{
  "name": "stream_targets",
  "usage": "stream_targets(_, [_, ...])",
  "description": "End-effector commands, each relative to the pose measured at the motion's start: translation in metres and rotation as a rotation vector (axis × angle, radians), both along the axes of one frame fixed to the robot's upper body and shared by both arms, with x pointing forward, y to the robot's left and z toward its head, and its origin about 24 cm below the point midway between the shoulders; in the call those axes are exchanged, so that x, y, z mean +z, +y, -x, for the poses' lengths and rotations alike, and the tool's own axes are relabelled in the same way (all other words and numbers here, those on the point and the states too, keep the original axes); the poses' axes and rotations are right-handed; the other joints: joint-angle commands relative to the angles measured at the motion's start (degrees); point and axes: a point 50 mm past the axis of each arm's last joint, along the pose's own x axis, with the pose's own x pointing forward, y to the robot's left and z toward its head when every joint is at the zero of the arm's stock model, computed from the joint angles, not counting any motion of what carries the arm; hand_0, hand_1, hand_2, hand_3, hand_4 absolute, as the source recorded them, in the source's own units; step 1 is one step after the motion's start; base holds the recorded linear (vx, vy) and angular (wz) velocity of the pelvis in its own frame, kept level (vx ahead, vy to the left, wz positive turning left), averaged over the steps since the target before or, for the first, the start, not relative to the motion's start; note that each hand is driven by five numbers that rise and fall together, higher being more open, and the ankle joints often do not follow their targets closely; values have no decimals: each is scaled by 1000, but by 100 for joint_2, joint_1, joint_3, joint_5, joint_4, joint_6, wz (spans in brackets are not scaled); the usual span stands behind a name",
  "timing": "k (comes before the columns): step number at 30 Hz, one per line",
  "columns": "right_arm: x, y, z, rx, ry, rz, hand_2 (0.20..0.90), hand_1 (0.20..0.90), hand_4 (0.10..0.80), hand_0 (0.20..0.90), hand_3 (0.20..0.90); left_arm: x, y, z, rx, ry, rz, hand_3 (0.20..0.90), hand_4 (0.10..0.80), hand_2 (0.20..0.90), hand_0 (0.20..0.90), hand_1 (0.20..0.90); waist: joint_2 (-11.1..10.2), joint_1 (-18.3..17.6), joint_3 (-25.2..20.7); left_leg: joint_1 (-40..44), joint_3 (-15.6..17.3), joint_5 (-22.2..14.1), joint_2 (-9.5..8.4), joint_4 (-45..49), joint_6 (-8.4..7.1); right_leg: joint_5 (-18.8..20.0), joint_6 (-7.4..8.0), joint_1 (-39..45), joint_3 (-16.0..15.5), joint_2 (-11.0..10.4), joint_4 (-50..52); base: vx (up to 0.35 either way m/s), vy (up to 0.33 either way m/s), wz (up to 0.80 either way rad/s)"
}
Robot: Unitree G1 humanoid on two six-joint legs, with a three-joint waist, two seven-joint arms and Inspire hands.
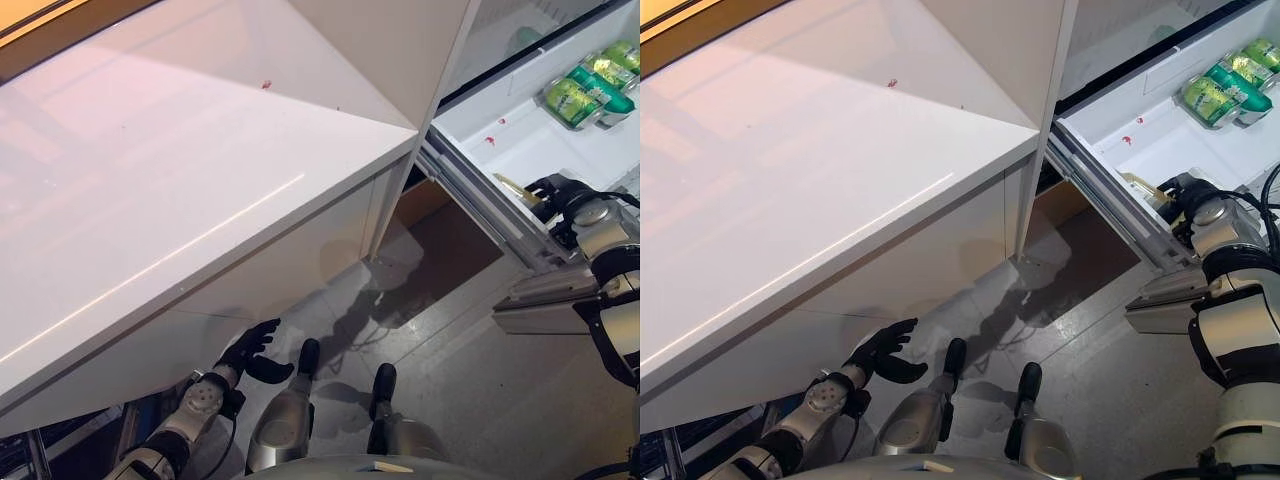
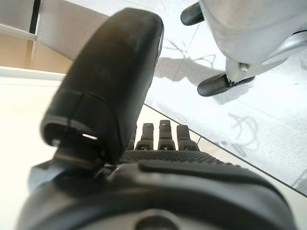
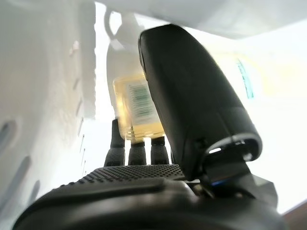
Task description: Put drinks into fridge and close the fridge
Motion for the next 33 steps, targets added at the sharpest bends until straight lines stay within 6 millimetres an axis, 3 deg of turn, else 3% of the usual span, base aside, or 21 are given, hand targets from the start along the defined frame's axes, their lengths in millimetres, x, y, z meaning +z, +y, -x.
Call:
stream_targets(1, [58,-5,-3,8,-116,96,900,900,800,900,900,6,11,0,-43,-31,-48,900,800,900,900,900,-308,-64,-247,63,199,-513,-339,230,286,-268,-62,-257,403,73,702,0,0,0])
stream_targets(8, [64,11,-11,33,-258,-226,900,900,800,900,900,0,11,8,-48,0,-57,900,800,900,900,900,-381,-91,-390,212,226,-552,-341,210,283,-268,-70,-120,482,98,658,1,6,0])
stream_targets(11, [86,29,-18,90,-573,-420,900,900,800,900,900,-3,9,11,-56,21,-64,900,800,900,900,900,-416,-150,-486,330,270,-569,-316,154,282,-259,-65,-30,528,115,623,-1,48,-4])
stream_targets(14, [118,46,-12,111,-944,-436,900,900,800,900,900,-7,10,17,-46,38,-69,900,800,900,900,900,-454,-264,-579,405,334,-612,-292,141,284,-262,-36,1,590,134,619,6,59,-4])
stream_targets(15, [135,54,0,130,-1142,-377,900,900,800,900,900,-11,8,21,-34,48,-66,900,800,900,900,900,-465,-330,-647,438,381,-642,-293,129,290,-262,-10,20,638,143,603,4,96,-18])
stream_targets(17, [149,59,16,148,-1325,-340,900,900,800,900,900,-14,6,25,-17,63,-64,900,800,900,900,900,-476,-404,-727,493,431,-676,-307,112,305,-255,22,62,687,145,568,7,101,-21])
stream_targets(20, [153,51,33,127,-1469,-300,900,900,800,900,900,-19,7,30,-3,89,-64,900,800,900,900,900,-491,-475,-849,574,487,-725,-324,110,324,-254,48,122,742,142,545,34,96,-8])
stream_targets(26, [108,3,55,-114,-1488,-421,900,900,800,900,900,-29,8,44,3,167,-84,900,800,900,900,900,-566,-633,-1172,755,644,-854,-342,143,377,-281,108,269,844,100,544,48,71,-18])
stream_targets(29, [67,-26,66,-258,-1462,-676,900,900,800,900,900,-32,9,49,4,193,-88,900,800,900,900,900,-591,-706,-1294,872,721,-918,-352,153,406,-303,120,362,913,85,556,77,66,-18])
stream_targets(33, [32,-31,65,-319,-1369,-823,900,900,800,900,900,-33,6,49,-6,203,-83,900,800,900,900,900,-600,-720,-1350,898,749,-973,-414,309,461,-274,102,414,994,43,618,61,56,-21])
